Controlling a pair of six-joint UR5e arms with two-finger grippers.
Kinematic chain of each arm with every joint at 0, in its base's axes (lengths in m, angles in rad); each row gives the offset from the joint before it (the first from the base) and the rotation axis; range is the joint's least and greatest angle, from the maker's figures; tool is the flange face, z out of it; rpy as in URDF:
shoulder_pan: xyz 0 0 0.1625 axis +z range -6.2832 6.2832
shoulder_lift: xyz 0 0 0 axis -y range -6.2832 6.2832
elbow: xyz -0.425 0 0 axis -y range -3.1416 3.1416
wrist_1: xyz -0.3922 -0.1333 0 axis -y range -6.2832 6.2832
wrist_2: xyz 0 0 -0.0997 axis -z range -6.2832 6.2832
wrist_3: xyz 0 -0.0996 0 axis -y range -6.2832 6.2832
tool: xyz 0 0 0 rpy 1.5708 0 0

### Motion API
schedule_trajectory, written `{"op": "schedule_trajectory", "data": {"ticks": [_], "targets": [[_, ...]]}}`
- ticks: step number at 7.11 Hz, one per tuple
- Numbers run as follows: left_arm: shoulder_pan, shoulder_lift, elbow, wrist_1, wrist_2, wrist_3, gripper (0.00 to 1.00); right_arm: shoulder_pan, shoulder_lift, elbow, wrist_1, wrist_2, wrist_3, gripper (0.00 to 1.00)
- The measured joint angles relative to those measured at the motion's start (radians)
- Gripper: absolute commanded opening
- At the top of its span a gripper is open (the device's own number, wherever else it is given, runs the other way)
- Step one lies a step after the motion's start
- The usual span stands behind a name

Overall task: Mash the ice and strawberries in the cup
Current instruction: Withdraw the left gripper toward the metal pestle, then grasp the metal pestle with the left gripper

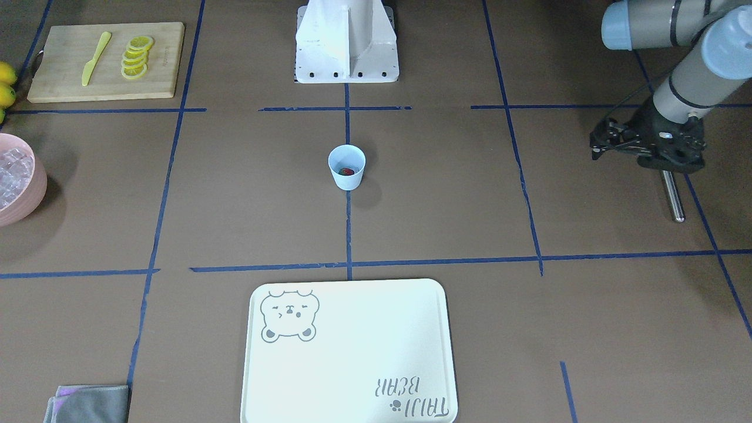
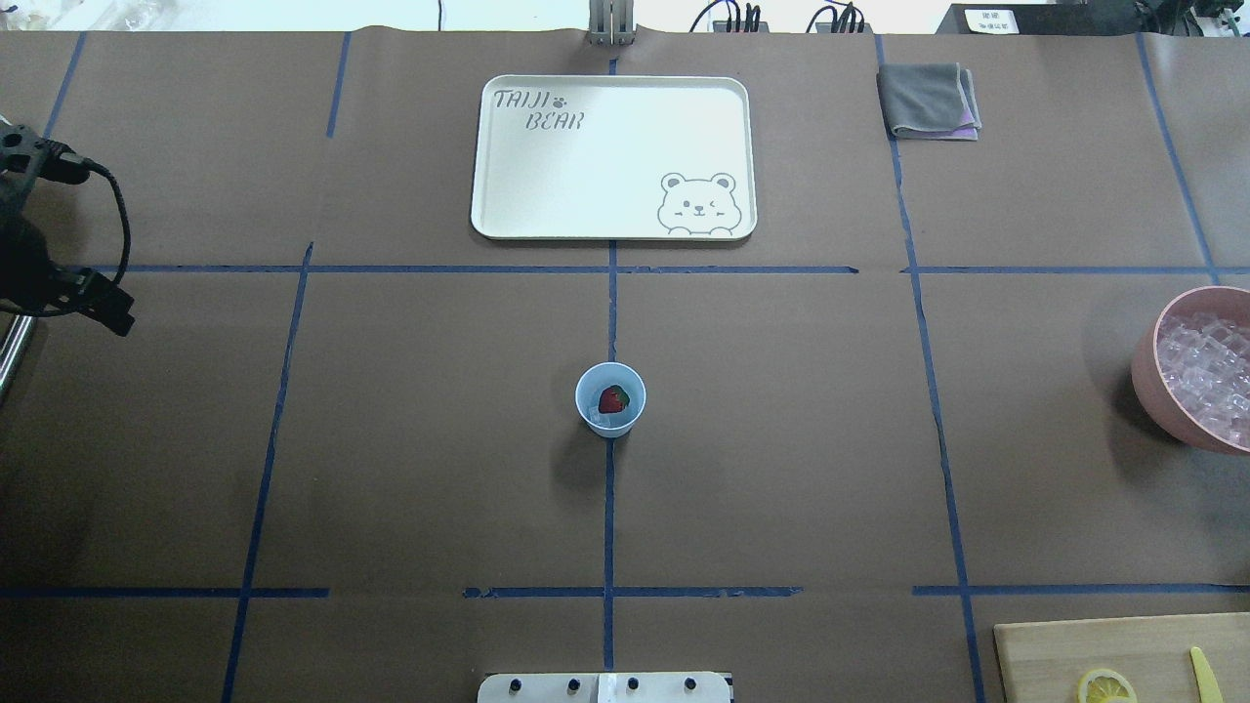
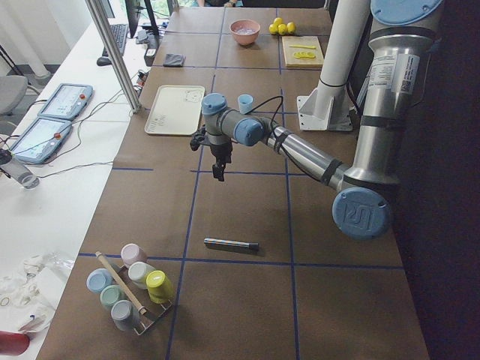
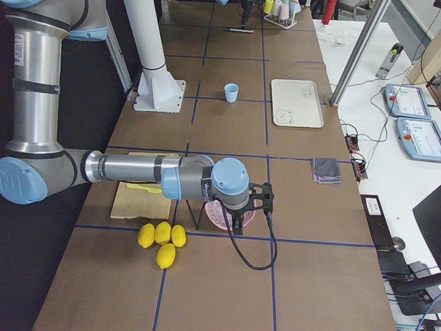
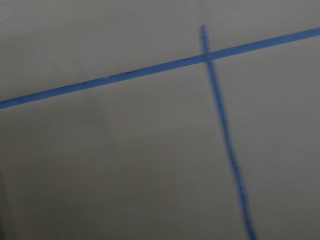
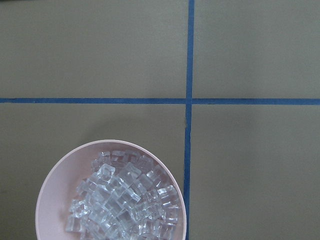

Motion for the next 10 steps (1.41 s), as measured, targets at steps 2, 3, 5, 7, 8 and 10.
{"op": "schedule_trajectory", "data": {"ticks": [2,3,5,7,8,10], "targets": [[-0.051,0.059,0.104,-0.107,-0.019,0.064,1.0,0.001,0.005,0.004,-0.005,-0.051,-0.006,0.99],[-0.064,0.085,0.171,-0.214,-0.046,0.071,1.0,0.0,0.008,0.005,-0.003,-0.06,-0.007,0.99],[-0.083,0.108,0.31,-0.41,-0.076,0.064,1.0,-0.001,0.011,0.005,0.0,-0.064,-0.007,0.99],[-0.101,0.107,0.362,-0.463,-0.077,0.017,1.0,-0.003,0.012,0.005,0.0,-0.063,-0.006,0.99],[-0.103,0.099,0.373,-0.47,-0.076,-0.02,1.0,-0.003,0.012,0.005,0.001,-0.062,-0.006,0.99],[-0.102,0.071,0.409,-0.481,-0.075,-0.066,1.0,-0.003,0.012,0.004,0.001,-0.061,-0.006,0.99]]}}
